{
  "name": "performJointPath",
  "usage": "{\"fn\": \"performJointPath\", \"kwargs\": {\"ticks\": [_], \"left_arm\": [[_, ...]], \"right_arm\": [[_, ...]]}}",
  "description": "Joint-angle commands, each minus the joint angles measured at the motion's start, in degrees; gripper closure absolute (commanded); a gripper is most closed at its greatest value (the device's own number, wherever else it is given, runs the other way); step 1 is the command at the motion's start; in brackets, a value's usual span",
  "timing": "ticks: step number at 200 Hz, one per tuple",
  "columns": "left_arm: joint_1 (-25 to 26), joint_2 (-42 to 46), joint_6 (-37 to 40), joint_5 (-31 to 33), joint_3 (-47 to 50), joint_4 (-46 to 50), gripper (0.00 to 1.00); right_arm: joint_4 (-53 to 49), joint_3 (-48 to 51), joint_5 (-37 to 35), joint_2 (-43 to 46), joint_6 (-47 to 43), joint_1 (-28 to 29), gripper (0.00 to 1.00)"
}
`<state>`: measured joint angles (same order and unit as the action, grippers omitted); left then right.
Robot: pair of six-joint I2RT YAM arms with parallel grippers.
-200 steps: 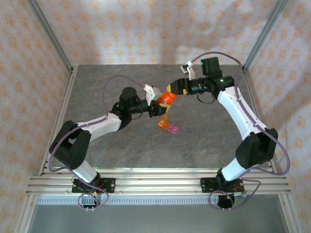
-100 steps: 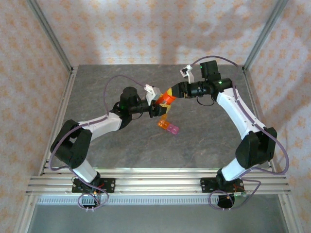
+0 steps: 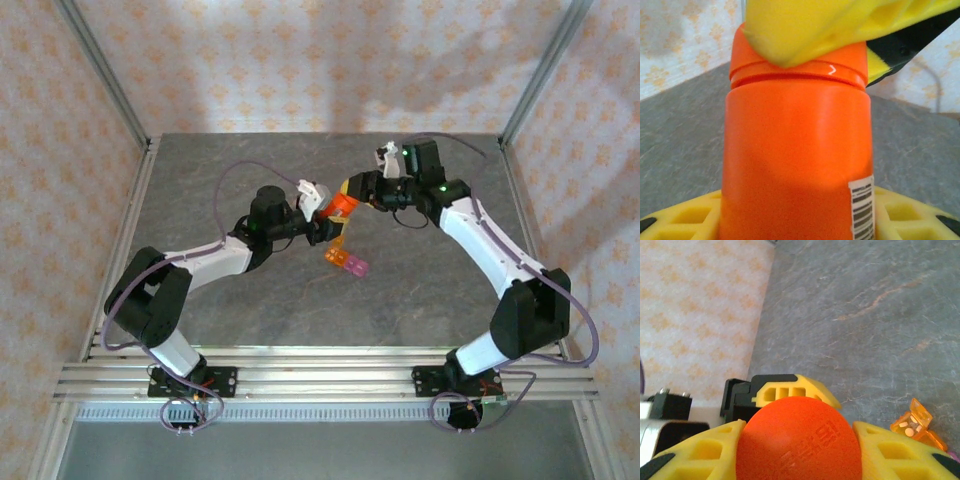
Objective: Sort the pills into containers
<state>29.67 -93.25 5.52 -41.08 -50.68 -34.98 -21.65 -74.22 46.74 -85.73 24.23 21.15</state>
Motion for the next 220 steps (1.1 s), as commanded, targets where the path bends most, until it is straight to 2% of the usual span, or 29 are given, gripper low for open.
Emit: {"fn": "performJointPath", "kwargs": {"ticks": [1, 42, 82, 107, 134, 148, 192, 220], "left_arm": [[1.3, 2.9, 4.4, 8.7, -0.3, -7.3, 1.00], [2.8, 2.5, 6.3, 12.5, 0.3, -7.4, 1.00], [2.9, 1.2, 5.7, 12.3, 0.1, -7.4, 1.00], [2.4, 0.8, 4.5, 12.1, 0.0, -7.6, 1.00], [1.3, 1.0, 2.8, 11.2, 0.1, -8.5, 1.00], [0.7, 1.4, 2.4, 10.6, 0.4, -8.4, 1.00], [-0.7, 2.3, 1.1, 6.6, 0.7, -8.3, 1.00], [-1.8, 2.6, -2.0, 0.2, 0.1, -8.5, 1.00]], "right_arm": [[1.4, 2.6, -8.9, 1.3, 11.3, 3.6, 0.92], [2.8, 2.9, -16.2, 1.7, 18.1, 7.6, 0.92], [-0.4, -0.7, -18.3, 0.8, 16.4, 7.8, 0.85], [-3.0, -3.6, -18.4, 0.9, 13.8, 6.4, 0.70], [-2.8, -4.0, -17.4, 3.5, 11.7, 3.8, 0.39], [-2.7, -4.2, -16.6, 4.9, 10.3, 2.4, 0.28], [-3.2, -4.3, -14.0, 7.9, 2.6, -1.4, 0.20], [-5.5, -6.5, -9.4, 6.7, -7.4, -2.6, 0.19]]}}
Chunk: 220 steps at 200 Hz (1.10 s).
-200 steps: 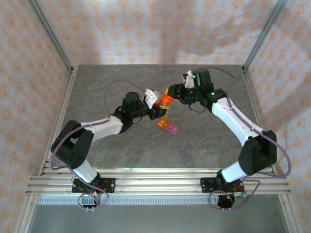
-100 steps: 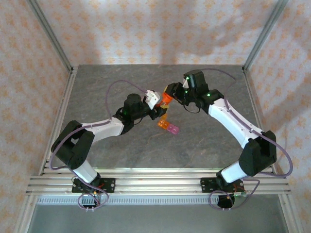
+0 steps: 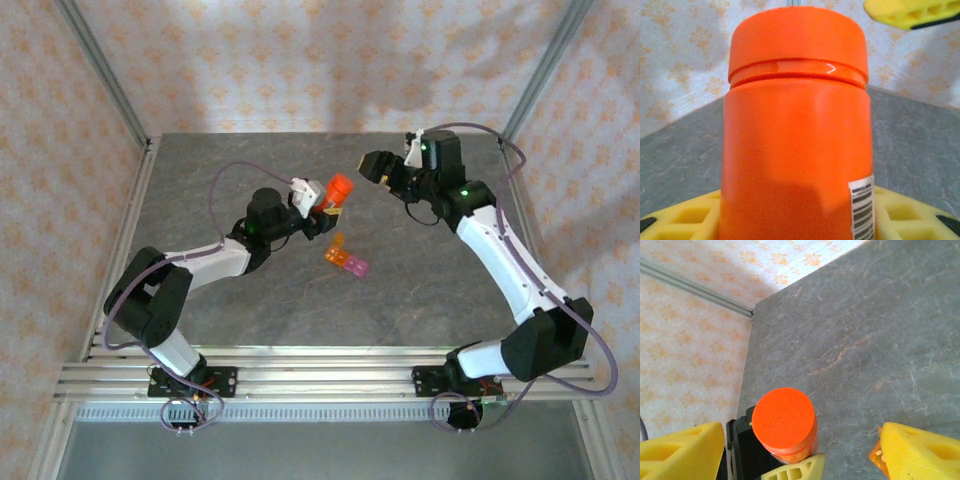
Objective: Sort the pills into containers
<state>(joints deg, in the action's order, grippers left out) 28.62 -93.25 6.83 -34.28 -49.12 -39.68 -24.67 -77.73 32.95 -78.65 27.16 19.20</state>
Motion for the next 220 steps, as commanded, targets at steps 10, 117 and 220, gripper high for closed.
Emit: {"fn": "performJointPath", "kwargs": {"ticks": [10, 117, 220], "left_arm": [[-1.1, 2.6, -4.7, -9.2, -2.0, -3.8, 1.00], [-1.4, 2.0, -10.1, -16.6, -4.1, -4.2, 1.00], [-1.4, 1.2, -10.5, -16.9, -4.6, -4.8, 1.00]], "right_arm": [[-3.0, -3.5, 7.3, -0.9, -14.3, -0.6, 0.18], [-1.7, -3.7, 20.7, -5.4, -18.2, -0.5, 0.17], [0.6, -2.1, 23.1, -7.9, -16.6, 0.4, 0.44]]}}
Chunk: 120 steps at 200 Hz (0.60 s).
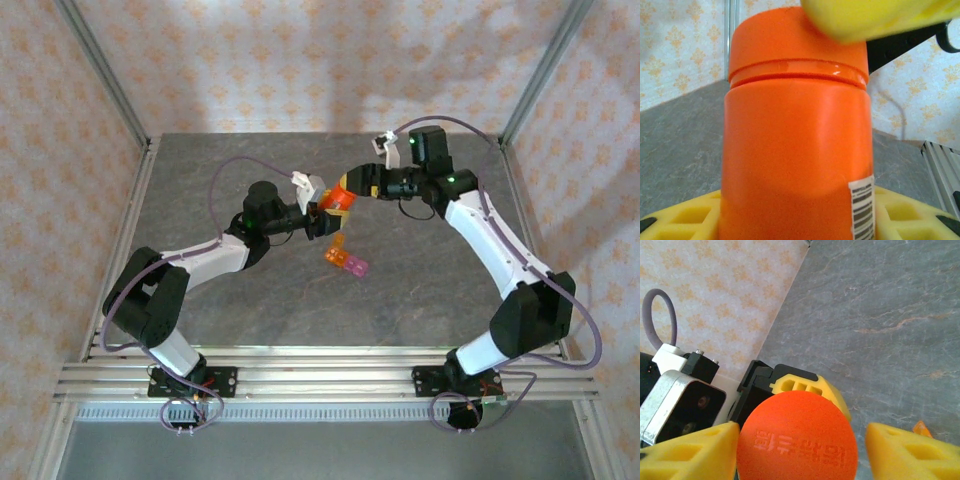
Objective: Sort the pills into containers
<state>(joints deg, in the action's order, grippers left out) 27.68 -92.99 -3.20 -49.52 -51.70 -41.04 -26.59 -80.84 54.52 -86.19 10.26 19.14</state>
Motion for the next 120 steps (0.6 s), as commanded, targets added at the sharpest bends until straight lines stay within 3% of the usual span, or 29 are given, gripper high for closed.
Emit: {"fn": "performJointPath", "kwargs": {"ticks": [1, 28, 64, 100, 120], "left_arm": [[-0.4, 1.0, -0.5, -1.7, -2.0, -3.4, 1.00], [-0.5, 0.7, -0.5, -1.6, -2.0, -3.6, 1.00], [-0.4, 0.6, -0.1, -0.5, -2.0, -3.2, 1.00], [-0.5, 0.7, 1.7, 2.6, -1.7, -1.8, 1.00], [-0.5, 1.1, 2.5, 4.5, -1.0, -1.6, 0.92]], "right_arm": [[2.5, 1.0, 1.5, -0.4, 0.4, 0.4, 0.44], [3.3, 1.3, 2.1, -0.7, 1.5, 0.8, 0.65], [3.2, 2.3, -4.5, 0.4, 7.0, 3.3, 0.81], [3.1, 5.0, -15.5, 2.6, 13.7, 6.7, 0.83], [4.3, 6.6, -19.7, 3.8, 14.8, 6.8, 0.84]]}}
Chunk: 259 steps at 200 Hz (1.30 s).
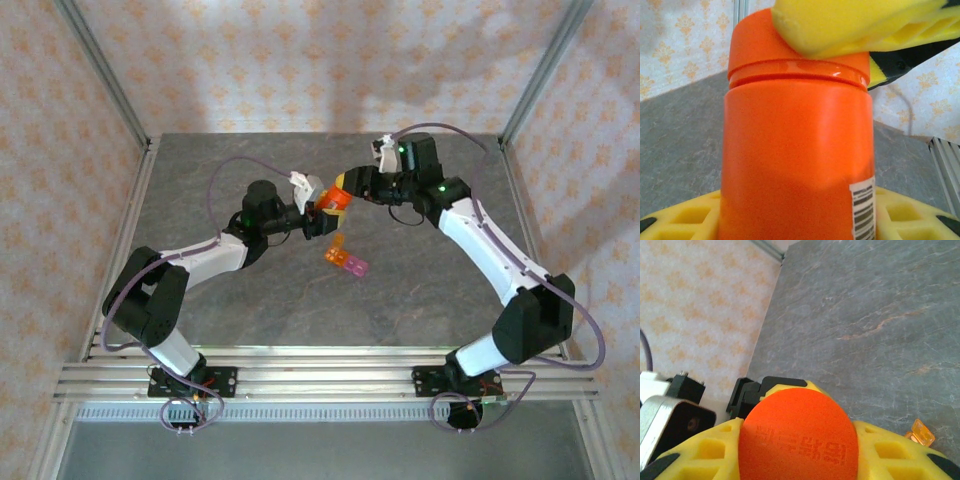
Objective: Sort the pills into containers
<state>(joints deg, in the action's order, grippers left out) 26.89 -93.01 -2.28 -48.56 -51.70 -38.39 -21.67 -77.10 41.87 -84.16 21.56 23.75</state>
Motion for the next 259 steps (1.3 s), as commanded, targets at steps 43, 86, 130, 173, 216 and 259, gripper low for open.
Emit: {"fn": "performJointPath", "kwargs": {"ticks": [43, 86, 130, 173, 216, 259], "left_arm": [[0.2, 3.1, 2.8, 7.2, 1.2, -3.4, 0.00], [-0.6, 6.0, 2.9, 8.1, 4.7, -4.2, 0.00], [-1.5, 8.9, 4.2, 12.0, 4.9, 3.2, 0.00], [-1.5, 10.0, 5.4, 22.4, 2.4, 13.5, 0.00], [-1.5, 10.4, 7.0, 29.0, 0.6, 19.4, 0.00], [-1.5, 10.0, 4.9, 39.2, 0.4, 20.0, 0.00]], "right_arm": [[-1.7, 1.9, -15.1, 1.3, 2.8, 1.8, 0.85], [-1.9, 1.6, -21.4, -0.2, 2.2, -1.0, 0.85], [-1.4, 3.0, -31.7, -1.1, -1.0, -3.2, 0.85], [1.2, 4.9, -42.5, -3.2, -4.7, -3.8, 0.86], [5.7, 7.9, -49.7, -6.2, -6.3, -3.9, 0.87], [10.6, 12.6, -50.2, -8.3, -5.5, -3.9, 0.87]]}}
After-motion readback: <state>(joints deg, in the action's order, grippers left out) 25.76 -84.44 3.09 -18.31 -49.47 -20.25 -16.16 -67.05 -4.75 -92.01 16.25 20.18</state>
